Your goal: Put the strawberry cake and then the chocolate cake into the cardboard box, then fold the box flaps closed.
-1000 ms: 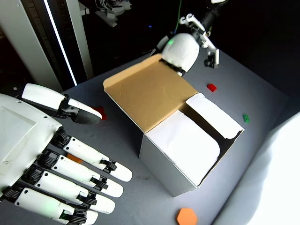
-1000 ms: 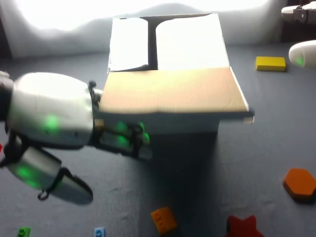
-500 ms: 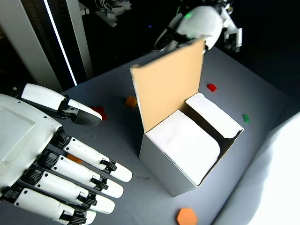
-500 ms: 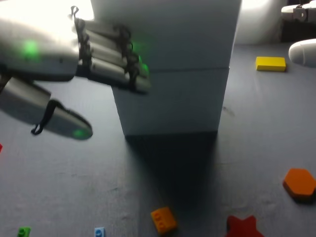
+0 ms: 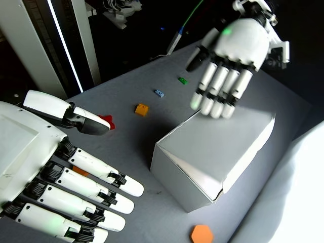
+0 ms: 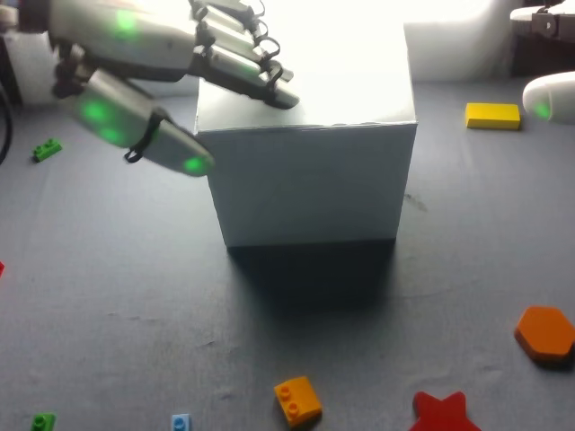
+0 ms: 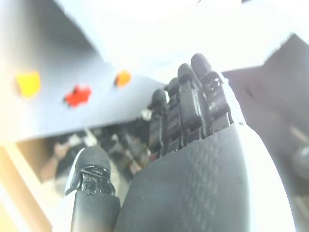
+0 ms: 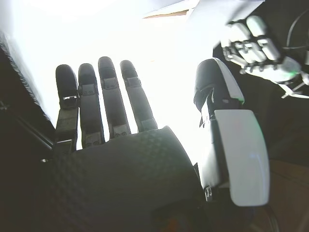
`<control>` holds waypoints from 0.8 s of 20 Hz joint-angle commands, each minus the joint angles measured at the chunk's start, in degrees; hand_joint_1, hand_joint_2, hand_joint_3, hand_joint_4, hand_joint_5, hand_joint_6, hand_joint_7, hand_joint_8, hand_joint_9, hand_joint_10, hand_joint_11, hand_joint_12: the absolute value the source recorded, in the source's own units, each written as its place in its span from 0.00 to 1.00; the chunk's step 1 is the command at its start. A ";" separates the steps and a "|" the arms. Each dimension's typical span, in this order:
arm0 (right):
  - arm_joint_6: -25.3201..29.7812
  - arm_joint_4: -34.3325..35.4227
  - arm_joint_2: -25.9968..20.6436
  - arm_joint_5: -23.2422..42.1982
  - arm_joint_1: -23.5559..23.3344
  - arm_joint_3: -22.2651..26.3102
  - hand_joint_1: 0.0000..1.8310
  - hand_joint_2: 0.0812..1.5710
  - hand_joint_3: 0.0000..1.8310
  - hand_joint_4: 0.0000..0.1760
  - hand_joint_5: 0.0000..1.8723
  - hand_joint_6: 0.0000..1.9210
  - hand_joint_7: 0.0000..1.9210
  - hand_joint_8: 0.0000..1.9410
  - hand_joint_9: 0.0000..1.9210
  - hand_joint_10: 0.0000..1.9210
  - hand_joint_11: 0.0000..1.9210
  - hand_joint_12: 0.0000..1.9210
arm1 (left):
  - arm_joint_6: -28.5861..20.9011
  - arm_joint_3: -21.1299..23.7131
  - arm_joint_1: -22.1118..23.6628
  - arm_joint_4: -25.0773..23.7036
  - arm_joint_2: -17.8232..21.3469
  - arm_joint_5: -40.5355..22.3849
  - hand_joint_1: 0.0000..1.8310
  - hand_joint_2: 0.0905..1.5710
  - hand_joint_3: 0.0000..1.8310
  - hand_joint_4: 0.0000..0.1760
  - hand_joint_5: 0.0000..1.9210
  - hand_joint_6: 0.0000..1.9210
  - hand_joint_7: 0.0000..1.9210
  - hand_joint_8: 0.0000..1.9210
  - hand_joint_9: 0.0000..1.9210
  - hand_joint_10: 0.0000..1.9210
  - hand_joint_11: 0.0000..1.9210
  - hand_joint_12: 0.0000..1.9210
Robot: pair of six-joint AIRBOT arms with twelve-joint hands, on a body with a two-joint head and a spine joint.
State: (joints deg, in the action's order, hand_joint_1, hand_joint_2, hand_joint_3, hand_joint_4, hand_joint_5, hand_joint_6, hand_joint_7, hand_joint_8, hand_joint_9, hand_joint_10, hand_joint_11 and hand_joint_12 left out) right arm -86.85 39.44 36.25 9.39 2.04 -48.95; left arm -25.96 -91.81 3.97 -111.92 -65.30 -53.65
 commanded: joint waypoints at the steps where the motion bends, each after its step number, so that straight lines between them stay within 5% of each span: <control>1: 0.49 -0.16 -0.66 5.50 -1.10 -0.08 0.00 0.79 0.00 0.00 0.09 0.00 0.10 0.00 0.11 0.00 0.00 0.43 | 0.64 -1.33 0.06 3.89 -0.74 0.55 0.02 0.81 0.00 0.13 0.12 0.00 0.11 0.00 0.13 0.00 0.00 0.41; 3: 0.49 -0.16 -0.64 5.47 -1.10 -0.08 0.00 0.80 0.00 0.00 0.09 0.00 0.09 0.00 0.10 0.00 0.00 0.35 | 1.08 -4.50 -0.62 3.74 -3.19 0.55 0.00 0.80 0.00 0.17 0.12 0.00 0.11 0.00 0.12 0.00 0.00 0.42; 6: 0.49 -0.16 -0.62 5.46 -1.09 -0.07 0.00 0.80 0.00 0.00 0.11 0.01 0.11 0.00 0.12 0.01 0.00 0.49 | 1.19 -7.25 -2.38 3.46 -5.37 0.67 0.00 0.81 0.00 0.09 0.12 0.00 0.10 0.00 0.11 0.00 0.00 0.40; 10: 0.49 -0.16 -0.63 5.46 -1.05 -0.07 0.00 0.79 0.00 0.00 0.11 0.01 0.12 0.00 0.12 0.01 0.00 0.54 | 1.17 -6.02 -5.28 2.81 -5.00 1.13 0.00 0.80 0.00 0.14 0.12 0.00 0.11 0.00 0.12 0.00 0.00 0.40; 14: 0.49 -0.16 -0.63 5.39 -1.04 -0.07 0.00 0.79 0.00 0.00 0.10 0.00 0.10 0.00 0.11 0.00 0.00 0.40 | 0.99 -4.91 -4.11 2.82 -3.85 1.23 0.01 0.80 0.00 0.19 0.11 0.00 0.11 0.00 0.12 0.00 0.00 0.37; 16: 0.49 -0.16 -0.63 4.97 -1.01 -0.07 0.00 0.79 0.00 0.00 0.11 0.00 0.12 0.01 0.12 0.00 0.00 0.41 | 0.42 -4.61 -2.82 2.70 -3.03 1.10 0.00 0.81 0.00 0.12 0.11 0.00 0.11 0.00 0.12 0.00 0.00 0.38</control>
State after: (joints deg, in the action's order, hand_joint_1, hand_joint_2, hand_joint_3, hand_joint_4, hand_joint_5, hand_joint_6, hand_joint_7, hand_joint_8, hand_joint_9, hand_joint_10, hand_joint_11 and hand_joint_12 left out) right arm -86.85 39.46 36.32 9.04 2.04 -48.95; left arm -25.87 -96.40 1.13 -110.74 -68.97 -52.97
